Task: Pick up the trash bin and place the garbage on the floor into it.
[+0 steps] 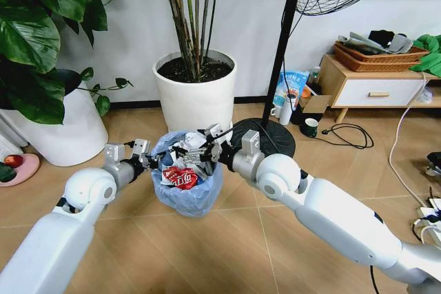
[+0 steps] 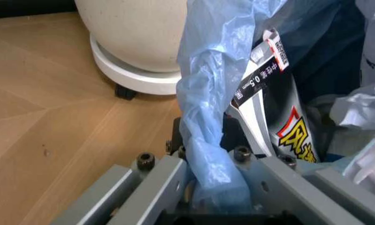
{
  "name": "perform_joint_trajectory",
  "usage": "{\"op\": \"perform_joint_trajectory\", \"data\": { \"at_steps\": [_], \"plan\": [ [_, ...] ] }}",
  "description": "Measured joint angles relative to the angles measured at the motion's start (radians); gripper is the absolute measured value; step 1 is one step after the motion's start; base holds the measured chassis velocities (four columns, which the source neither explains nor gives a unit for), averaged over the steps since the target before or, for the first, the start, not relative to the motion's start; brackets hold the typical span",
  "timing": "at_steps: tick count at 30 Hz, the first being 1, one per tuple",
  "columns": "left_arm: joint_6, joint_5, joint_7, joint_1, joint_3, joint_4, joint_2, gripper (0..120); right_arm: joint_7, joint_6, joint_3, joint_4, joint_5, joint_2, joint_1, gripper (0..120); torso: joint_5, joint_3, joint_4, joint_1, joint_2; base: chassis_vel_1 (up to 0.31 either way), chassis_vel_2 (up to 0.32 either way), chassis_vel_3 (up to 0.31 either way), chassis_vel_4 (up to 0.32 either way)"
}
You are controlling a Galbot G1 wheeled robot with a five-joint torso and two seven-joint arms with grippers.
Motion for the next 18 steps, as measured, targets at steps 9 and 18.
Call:
{"op": "perform_joint_trajectory", "data": {
  "at_steps": [9,18],
  "plan": [
    [0.000,0.000,-0.002,0.010,-0.014,-0.002,0.000,0,0.046,0.003,0.070,0.004,0.004,-0.003,-0.017,100,0.0001,0.000,0.0002,0.000,0.000,0.000,0.000,0.000,0.000],
    [0.000,0.004,-0.001,0.028,-0.032,-0.002,0.001,0,0.168,0.021,0.256,0.028,-0.033,-0.063,-0.161,100,0.0002,0.000,-0.0001,0.000,0.000,0.000,0.000,0.000,0.000]
  ]
}}
